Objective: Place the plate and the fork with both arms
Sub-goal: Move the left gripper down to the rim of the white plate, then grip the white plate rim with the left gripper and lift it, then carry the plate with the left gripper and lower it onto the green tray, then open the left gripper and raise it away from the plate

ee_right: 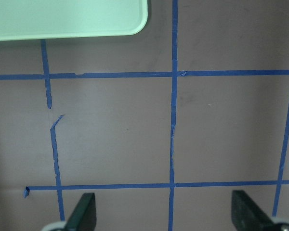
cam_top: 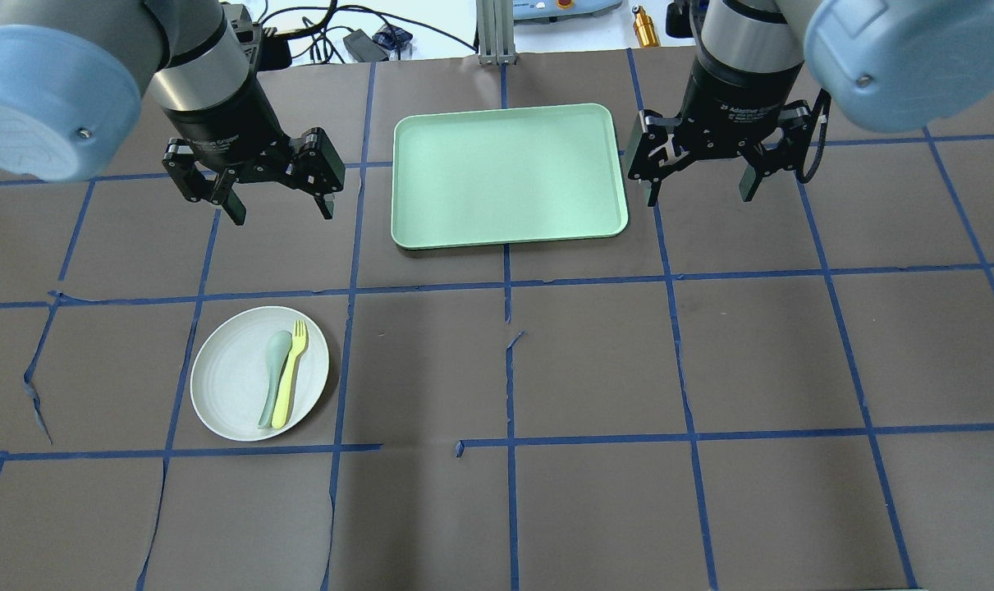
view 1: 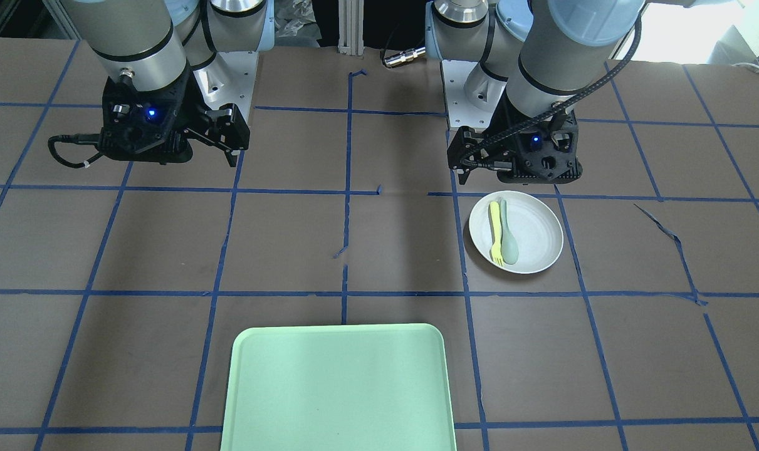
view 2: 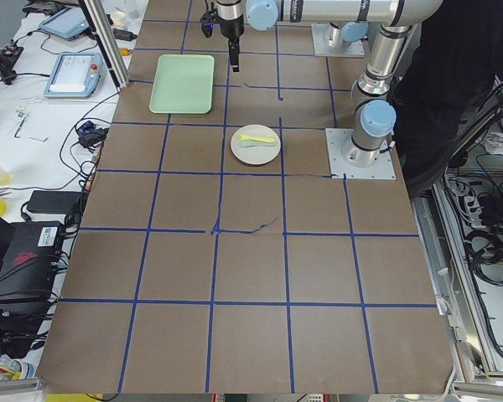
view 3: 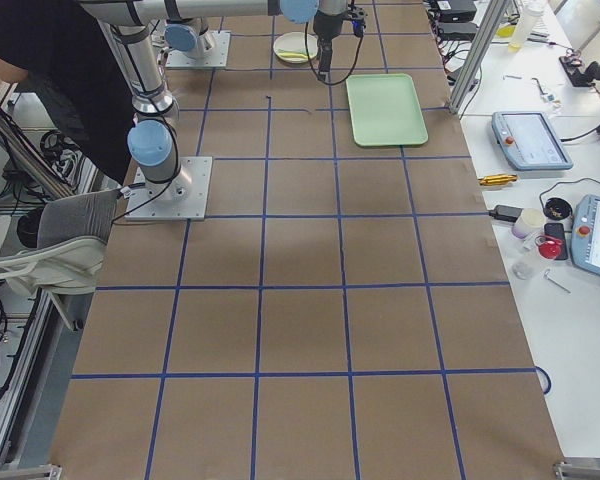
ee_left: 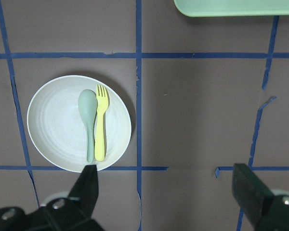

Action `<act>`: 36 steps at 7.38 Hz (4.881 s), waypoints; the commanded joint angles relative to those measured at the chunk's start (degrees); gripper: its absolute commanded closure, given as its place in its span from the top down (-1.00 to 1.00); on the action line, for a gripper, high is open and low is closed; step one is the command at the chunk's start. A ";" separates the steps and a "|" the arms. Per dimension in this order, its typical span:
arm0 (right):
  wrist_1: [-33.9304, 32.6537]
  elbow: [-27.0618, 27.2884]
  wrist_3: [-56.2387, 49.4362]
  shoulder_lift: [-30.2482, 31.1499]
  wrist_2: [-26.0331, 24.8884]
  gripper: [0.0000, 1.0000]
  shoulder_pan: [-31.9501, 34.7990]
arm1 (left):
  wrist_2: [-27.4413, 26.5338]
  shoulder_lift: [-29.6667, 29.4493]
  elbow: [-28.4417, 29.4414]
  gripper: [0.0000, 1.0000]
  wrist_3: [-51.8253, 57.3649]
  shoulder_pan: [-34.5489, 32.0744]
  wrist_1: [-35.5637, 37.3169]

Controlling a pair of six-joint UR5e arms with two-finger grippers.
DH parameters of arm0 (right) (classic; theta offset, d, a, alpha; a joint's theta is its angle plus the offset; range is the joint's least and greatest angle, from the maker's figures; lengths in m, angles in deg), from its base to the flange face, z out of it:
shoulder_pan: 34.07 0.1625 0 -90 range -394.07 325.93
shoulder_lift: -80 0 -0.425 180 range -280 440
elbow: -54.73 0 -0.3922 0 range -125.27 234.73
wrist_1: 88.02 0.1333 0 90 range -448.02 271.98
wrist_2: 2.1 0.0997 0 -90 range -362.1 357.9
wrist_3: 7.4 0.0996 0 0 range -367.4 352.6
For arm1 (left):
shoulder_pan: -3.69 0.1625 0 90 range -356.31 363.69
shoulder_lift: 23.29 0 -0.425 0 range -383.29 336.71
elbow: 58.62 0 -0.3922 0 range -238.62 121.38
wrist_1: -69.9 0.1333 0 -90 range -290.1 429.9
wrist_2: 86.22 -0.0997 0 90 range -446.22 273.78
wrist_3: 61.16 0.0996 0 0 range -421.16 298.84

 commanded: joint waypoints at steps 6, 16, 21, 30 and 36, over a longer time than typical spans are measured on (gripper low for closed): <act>-0.53 0.43 0.02 -1.15 -0.16 1.00 0.09 | 6.35 -4.67 -25.51 1.00 36.69 31.71 26.17; -0.79 0.87 0.02 -1.67 -0.34 1.00 0.09 | 5.05 -11.63 -27.65 -1.00 42.77 30.15 24.26; -0.53 0.17 0.11 -1.32 -0.96 1.00 0.00 | 10.37 -10.65 -15.58 -1.00 39.54 29.96 12.12; -1.76 0.95 -0.86 -2.11 0.01 1.00 -0.70 | 19.19 -36.55 18.90 -1.00 2.36 -1.47 21.19; -2.28 0.95 -0.68 -2.64 0.10 1.00 -0.70 | 19.11 -42.39 21.31 0.35 2.08 -5.45 22.67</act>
